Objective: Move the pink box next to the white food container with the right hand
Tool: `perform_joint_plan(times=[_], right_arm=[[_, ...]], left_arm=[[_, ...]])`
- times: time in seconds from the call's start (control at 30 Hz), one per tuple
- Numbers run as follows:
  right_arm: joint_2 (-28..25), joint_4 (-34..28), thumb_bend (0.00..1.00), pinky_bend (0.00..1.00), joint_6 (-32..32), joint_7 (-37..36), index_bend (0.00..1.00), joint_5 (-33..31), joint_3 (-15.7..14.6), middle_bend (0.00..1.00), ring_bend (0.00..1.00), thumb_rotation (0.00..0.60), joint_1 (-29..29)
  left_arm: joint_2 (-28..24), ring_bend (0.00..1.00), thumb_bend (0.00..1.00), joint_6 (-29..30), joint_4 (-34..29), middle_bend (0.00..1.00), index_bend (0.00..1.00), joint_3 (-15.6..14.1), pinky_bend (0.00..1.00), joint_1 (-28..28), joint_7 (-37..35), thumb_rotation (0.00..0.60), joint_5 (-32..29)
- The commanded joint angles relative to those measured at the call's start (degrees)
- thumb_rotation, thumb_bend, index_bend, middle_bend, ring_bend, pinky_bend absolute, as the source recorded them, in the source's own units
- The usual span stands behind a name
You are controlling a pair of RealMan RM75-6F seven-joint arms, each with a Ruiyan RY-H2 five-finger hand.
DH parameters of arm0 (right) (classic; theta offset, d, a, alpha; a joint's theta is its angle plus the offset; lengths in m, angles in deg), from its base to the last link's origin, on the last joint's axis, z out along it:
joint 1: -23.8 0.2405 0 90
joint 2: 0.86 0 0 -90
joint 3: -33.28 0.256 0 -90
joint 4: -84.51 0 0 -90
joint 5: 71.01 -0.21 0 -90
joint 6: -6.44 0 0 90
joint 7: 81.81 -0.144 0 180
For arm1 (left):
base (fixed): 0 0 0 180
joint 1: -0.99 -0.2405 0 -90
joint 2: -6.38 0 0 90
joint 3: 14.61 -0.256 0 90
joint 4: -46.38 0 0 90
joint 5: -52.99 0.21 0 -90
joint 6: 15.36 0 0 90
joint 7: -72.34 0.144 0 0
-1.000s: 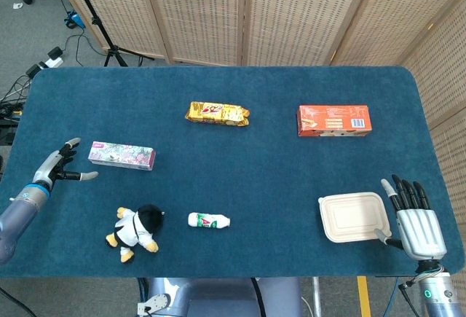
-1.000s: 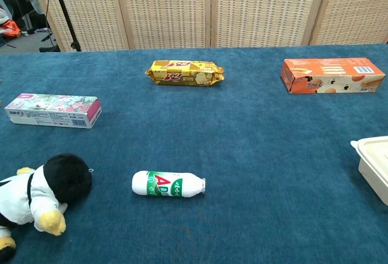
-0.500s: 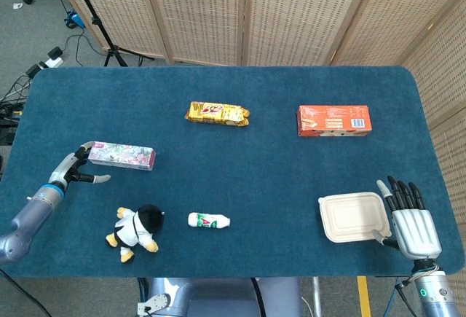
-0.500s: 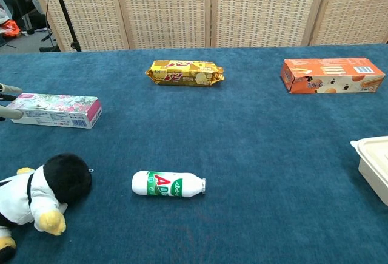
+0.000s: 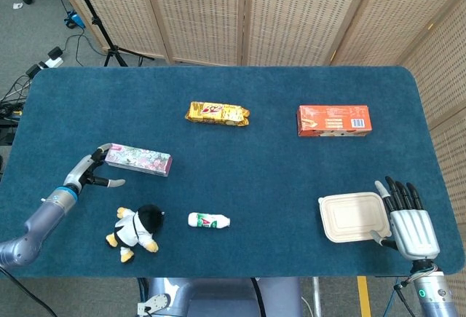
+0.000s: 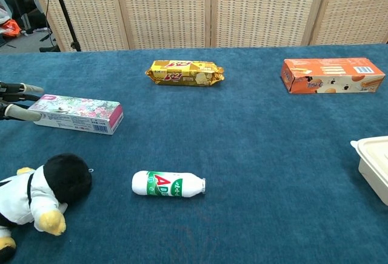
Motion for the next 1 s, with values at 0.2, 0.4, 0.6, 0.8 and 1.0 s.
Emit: perform_joint_plan(times=[0.2,0.4,0.6,0.8,1.0], right_arm=[[0.1,0.0,0.21,0.0,0.3,0.2,0.02,0.1,-0.2,0.0,0.0,0.6,0.1],[0.0,-0.2,0.21,0.0,-0.1,0.0,0.02,0.2,-0.2,0.0,0.0,0.6,0.0],[0.1,-0.3,0.21,0.0,-0.1,0.3,0.02,0.6,-0.4,0.0,0.0,0.6,0.1],[0.2,-0.4,0.21,0.0,-0.2,0.6,0.02,0.8,-0.5,0.0,0.0,0.6,0.1],[0.1,-0.4,0.21,0.0,-0.4,0.3,0.02,0.8,-0.4,0.0,0.0,0.6,0.0]], left_arm=[[-1.0,0.0,0.0,1.5,-4.1,0.0,0.0,-0.9,0.0,0.1,2.6,0.6,-1.9],[-1.9,0.0,0.0,2.1,-5.8,0.0,0.0,-2.2,0.0,0.4,4.6,0.6,-4.0],[-2.7,0.0,0.0,2.6,-7.6,0.0,0.0,-2.8,0.0,0.6,5.9,0.6,-5.9],[-2.7,0.0,0.0,3.1,-9.5,0.0,0.0,-2.8,0.0,1.1,6.9,0.6,-6.4],[-1.7,0.0,0.0,3.4,-10.2,0.0,0.0,-3.1,0.0,2.1,8.4,0.6,-7.3]])
